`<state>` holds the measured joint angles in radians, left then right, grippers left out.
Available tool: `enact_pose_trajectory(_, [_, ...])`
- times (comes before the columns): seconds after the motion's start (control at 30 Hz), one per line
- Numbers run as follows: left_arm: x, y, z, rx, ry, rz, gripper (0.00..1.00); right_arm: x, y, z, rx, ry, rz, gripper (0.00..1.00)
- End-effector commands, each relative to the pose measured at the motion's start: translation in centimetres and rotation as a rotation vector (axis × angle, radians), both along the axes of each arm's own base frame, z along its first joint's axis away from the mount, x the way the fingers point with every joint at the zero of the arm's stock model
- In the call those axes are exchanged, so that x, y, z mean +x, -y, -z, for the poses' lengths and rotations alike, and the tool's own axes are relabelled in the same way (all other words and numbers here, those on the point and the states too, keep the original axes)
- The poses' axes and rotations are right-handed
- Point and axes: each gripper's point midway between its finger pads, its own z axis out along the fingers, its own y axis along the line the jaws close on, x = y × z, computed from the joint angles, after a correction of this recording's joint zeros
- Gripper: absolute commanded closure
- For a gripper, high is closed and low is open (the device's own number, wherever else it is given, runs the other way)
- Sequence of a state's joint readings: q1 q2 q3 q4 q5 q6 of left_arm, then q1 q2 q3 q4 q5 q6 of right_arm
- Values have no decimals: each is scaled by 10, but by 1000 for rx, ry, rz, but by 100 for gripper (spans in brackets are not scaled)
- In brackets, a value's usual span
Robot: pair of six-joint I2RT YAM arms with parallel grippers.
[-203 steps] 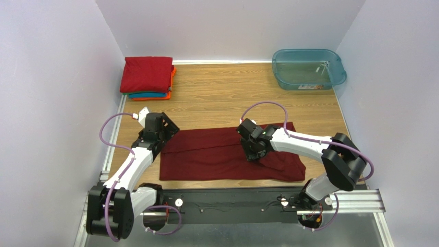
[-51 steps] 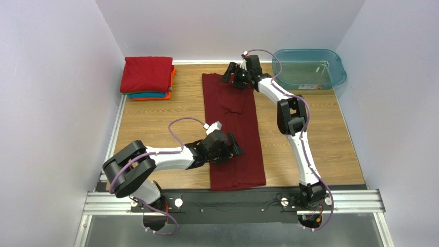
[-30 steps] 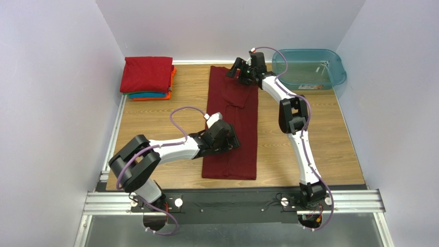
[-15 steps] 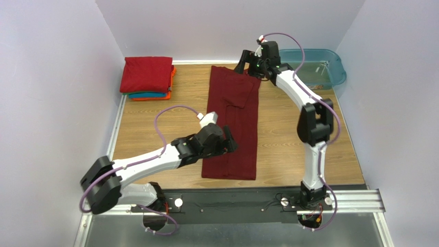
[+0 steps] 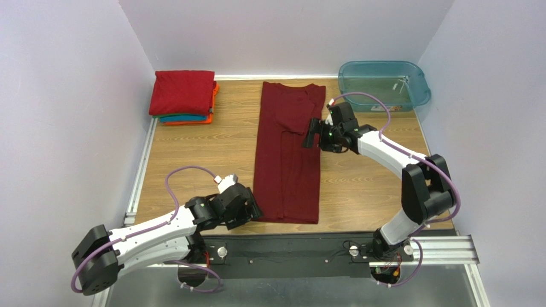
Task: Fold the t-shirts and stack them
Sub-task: Fold the tshirt
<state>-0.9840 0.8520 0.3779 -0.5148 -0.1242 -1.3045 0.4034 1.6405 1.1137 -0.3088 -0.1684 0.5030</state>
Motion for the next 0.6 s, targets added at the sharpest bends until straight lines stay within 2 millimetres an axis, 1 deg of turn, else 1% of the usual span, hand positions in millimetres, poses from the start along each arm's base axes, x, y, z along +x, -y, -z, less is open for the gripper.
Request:
enact_pose_trajectory(0.0, [-5, 0, 3, -47, -40, -60, 27, -21, 5, -13, 30, 26, 23, 0])
enact_pose_trajectory(0.03, [-5, 0, 5, -51, -44, -69, 28, -25, 6, -13, 32, 26, 20, 0])
enact_pose_trajectory(0.07, [-7, -2, 11, -44, -53, -74, 33, -32, 9, -6, 23, 12, 18, 0])
enact_pose_trajectory(0.1, [-6, -1, 10, -47, -54, -78, 35, -35, 10, -9, 24, 23, 12, 0])
enact_pose_trajectory(0.17, [-4, -2, 10, -34, -46, -83, 44, -42, 12, -5, 22, 14, -2, 0])
enact_pose_trajectory(0.2, [-3, -3, 11, -27, -48, -88, 46, -49, 14, 1, 17, -2, -9, 0])
enact_pose_trajectory(0.27, [2, -4, 11, -20, -41, -125, 46, -57, 12, 0, 36, -6, -31, 0])
enact_pose_trajectory(0.33, [6, -4, 10, -10, -30, -136, 46, -64, 13, 3, 44, -18, -41, 0])
enact_pose_trajectory(0.43, [11, -6, 13, 33, -23, -149, 46, -79, 15, 8, 49, -36, -69, 0])
enact_pose_trajectory(0.57, [17, -6, 15, 67, -14, -158, 49, -92, 13, 7, 73, -56, -98, 0])
